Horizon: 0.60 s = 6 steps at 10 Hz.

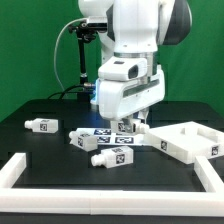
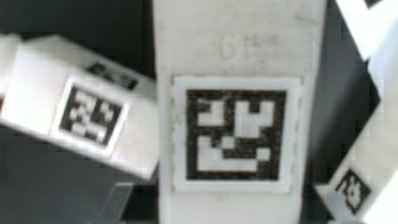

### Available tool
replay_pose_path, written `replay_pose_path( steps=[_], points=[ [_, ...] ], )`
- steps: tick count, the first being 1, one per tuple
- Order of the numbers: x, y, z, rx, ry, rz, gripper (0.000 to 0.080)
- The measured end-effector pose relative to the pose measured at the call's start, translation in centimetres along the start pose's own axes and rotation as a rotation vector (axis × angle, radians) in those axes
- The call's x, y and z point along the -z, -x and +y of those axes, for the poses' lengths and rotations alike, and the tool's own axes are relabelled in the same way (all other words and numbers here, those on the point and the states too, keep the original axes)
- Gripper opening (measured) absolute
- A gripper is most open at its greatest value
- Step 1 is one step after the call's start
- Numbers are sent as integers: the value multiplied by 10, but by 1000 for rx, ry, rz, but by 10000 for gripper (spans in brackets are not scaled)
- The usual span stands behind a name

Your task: Assemble one leg

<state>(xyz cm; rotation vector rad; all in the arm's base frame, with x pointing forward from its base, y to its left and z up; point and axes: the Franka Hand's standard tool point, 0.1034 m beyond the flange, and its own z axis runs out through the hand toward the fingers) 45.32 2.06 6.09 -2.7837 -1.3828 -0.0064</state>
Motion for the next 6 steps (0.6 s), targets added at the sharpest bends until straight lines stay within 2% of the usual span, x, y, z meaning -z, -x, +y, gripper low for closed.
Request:
replay_pose_path(
  steps=[3,4,5,6],
  points=[
    [-2,2,-1,-26,-1,0,287],
    [-11,13,-14,-100,-4,-5,287],
    [-22,28,-33,-139,-21,-23,287],
    [-31,37,-45,-175,-18,-23,287]
  ],
)
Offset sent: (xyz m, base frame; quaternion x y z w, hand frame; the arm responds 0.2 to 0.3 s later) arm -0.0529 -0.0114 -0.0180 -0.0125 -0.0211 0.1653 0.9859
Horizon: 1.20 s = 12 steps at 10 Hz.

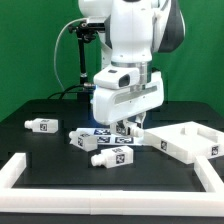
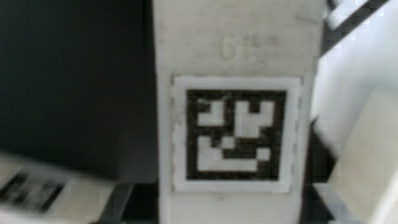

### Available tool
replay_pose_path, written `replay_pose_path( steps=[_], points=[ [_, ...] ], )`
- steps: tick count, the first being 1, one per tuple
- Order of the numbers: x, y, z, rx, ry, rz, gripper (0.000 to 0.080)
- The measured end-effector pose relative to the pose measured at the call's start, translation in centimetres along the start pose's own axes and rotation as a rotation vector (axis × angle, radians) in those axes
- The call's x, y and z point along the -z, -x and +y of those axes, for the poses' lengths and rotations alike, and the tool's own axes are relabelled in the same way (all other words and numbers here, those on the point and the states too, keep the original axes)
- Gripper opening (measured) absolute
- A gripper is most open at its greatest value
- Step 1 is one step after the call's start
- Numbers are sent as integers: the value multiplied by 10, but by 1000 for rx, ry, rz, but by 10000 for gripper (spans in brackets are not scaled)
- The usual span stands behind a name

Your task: Assemble one leg

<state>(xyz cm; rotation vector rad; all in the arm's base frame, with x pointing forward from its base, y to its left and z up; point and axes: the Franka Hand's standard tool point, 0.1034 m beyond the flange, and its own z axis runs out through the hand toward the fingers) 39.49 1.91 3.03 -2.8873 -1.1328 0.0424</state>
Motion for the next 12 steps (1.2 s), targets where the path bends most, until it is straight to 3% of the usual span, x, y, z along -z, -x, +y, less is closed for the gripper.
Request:
replay_pose_path(
  steps=[1,2,6,7,8,9,10,12],
  points=[
    [-12,7,-8,-18,8,9,287],
    [-20,13,-9,-18,-4,-3,287],
    [-22,15,-6,-25,-7,-5,287],
    [-21,15,-4,-16,-11,-10,476],
    [-15,14,8,6,-25,-25,590],
    [-3,7,20,1,-34,-35,590],
    [11,-3,29,10,-37,-40,639],
    [26,-21,46,27,-22,-27,647]
  ],
)
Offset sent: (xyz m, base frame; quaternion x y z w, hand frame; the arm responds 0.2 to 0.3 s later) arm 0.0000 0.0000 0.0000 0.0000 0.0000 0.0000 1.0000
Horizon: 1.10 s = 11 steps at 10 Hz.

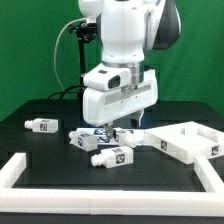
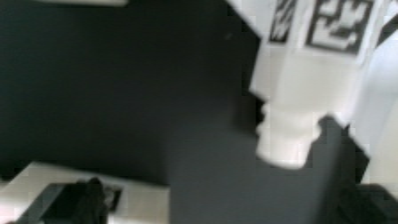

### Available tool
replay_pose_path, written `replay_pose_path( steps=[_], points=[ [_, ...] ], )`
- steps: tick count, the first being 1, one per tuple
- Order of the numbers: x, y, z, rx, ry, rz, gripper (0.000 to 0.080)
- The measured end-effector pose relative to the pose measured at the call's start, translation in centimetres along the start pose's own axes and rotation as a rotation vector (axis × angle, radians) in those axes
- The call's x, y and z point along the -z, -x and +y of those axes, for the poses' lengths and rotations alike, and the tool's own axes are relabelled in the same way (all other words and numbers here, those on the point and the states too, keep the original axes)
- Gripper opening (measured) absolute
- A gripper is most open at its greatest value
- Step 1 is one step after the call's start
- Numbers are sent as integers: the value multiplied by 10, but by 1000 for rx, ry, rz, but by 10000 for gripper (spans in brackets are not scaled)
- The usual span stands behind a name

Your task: Assemble one leg

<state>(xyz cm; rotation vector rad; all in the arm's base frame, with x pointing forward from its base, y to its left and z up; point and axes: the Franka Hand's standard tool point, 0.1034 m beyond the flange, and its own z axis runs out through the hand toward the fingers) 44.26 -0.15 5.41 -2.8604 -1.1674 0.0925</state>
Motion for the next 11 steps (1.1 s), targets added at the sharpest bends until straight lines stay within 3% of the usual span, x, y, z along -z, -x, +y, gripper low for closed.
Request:
replay_pose_path(
  steps=[5,6,8,9,11],
  points=[
    [1,-2,1,3,3,3,649],
    [3,-7,20,114,23,19,649],
    [3,-22,62,238,35,34,649],
    [1,-30,73,309,45,42,649],
    [0,-30,72,328,45,44,649]
  ],
)
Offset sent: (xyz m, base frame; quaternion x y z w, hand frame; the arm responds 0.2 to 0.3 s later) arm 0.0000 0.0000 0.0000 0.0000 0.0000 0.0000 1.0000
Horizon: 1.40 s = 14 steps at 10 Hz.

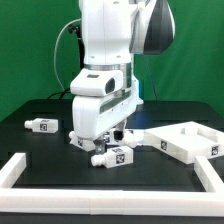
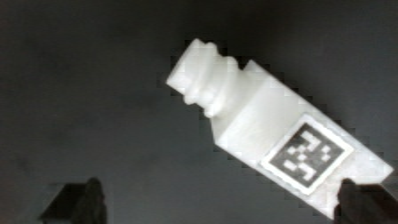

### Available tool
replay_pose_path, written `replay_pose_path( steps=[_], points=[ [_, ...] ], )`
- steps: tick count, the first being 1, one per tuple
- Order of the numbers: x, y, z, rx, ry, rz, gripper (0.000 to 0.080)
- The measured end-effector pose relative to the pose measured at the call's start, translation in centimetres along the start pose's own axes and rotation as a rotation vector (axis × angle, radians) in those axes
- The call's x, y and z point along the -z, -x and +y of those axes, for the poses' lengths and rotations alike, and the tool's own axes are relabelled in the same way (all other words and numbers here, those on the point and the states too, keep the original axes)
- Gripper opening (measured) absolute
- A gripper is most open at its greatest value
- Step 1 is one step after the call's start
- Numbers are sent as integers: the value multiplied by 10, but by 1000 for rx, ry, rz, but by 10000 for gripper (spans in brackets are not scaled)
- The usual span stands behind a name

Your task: Assemble one leg

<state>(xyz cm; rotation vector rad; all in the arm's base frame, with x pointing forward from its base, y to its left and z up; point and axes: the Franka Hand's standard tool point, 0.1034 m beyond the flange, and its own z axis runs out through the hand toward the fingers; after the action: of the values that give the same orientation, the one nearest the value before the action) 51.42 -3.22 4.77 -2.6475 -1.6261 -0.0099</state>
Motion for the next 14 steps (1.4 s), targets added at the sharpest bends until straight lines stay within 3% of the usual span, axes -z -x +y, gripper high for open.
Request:
replay_pose_path(
  steps=[3,4,6,10,12,13,14],
  points=[
    [-1,1,-1,6,1,-1,649],
    [-7,5,-9,27,19,4,649],
    [-23,17,-25,35,-2,-4,649],
    [-41,18,-32,34,-33,-11,649],
    [-41,19,-30,30,-32,-11,649],
    [-41,19,-30,29,-32,-11,548],
    [-41,19,-30,29,-32,-11,548]
  ],
)
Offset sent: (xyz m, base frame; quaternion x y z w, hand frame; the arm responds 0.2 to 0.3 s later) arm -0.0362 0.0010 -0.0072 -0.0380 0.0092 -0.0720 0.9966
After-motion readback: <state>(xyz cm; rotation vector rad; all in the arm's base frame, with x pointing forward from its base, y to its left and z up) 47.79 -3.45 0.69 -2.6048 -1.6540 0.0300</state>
